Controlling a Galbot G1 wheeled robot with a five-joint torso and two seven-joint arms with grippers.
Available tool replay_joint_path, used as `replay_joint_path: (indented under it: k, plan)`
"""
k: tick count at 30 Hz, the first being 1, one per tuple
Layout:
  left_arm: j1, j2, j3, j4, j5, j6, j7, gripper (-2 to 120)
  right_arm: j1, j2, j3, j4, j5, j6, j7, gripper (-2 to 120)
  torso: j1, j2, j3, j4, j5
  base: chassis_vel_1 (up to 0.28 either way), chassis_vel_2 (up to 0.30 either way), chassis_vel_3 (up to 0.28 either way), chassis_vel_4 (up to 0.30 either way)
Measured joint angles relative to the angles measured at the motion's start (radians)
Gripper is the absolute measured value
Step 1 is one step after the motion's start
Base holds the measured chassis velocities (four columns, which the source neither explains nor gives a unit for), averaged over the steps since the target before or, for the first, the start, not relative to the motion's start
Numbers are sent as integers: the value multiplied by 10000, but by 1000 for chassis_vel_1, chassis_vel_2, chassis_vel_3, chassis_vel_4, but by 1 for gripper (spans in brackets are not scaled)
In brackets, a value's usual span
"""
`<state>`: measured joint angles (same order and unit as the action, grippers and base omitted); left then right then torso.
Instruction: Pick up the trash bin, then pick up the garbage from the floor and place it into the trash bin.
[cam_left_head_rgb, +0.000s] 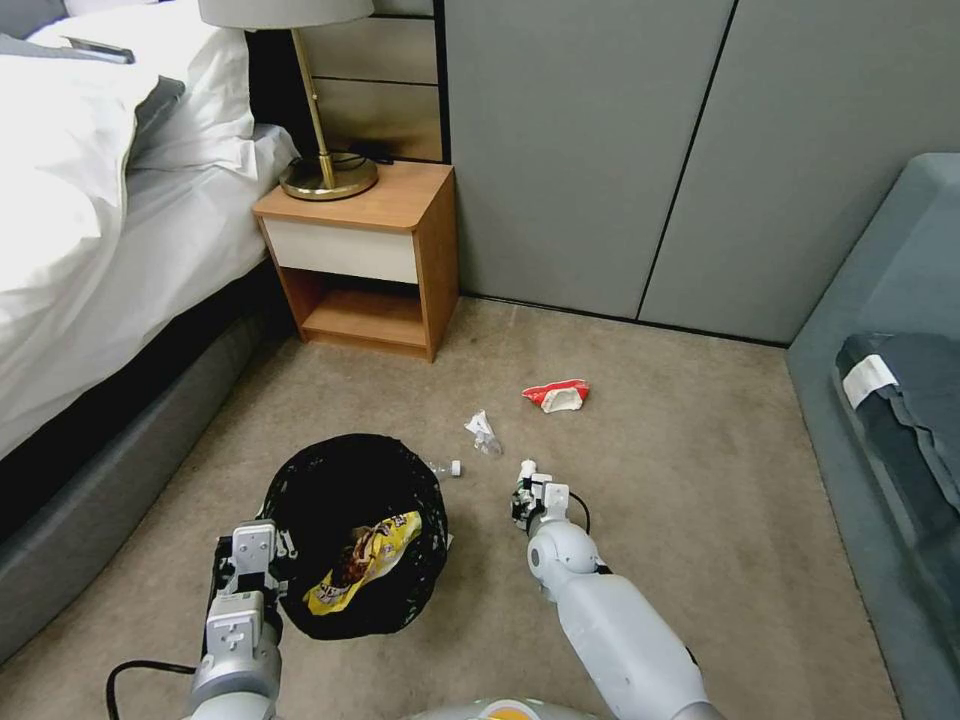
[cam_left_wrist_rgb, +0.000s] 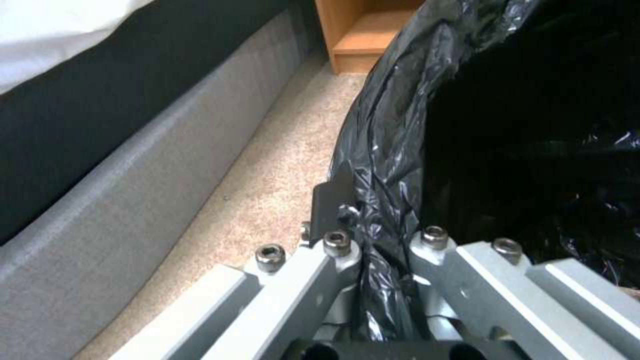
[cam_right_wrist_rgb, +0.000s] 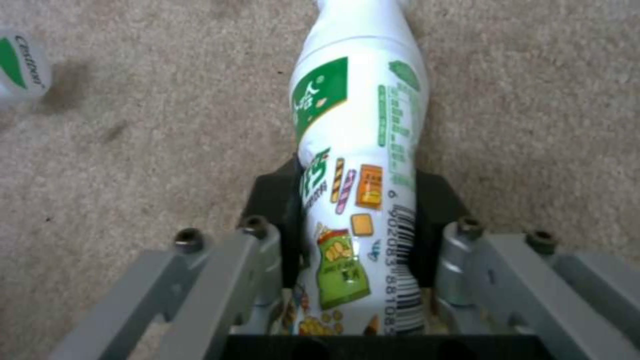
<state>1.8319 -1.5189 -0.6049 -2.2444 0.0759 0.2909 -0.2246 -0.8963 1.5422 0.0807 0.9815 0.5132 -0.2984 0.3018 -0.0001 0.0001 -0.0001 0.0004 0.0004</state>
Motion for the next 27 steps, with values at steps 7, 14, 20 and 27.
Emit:
replay_joint_path:
  k: [7,14,20,27]
  plan:
    - [-49,-10,-10,-17,-30,-9,5,1,-119,-146,-17,256,-73,222,178,14,0,-1,2,0,2,0,0,0,0]
    - [-163,22,-69,-36,-165,31,31,1,-793,-776,3,2943,-1670,2028,-301,12,1,-2,4,-7,-2,0,0,0,0]
    - [-249,89,-48,-1,-265,108,45,1,-2204,-1595,-246,7013,-3411,4110,-2232,11,0,-1,1,-3,-5,0,0,0,0]
    - [-264,87,41,-5,-267,130,65,1,-3575,-2439,-1113,9514,-4267,5263,-3866,11,0,-2,1,-4,-2,0,0,0,0]
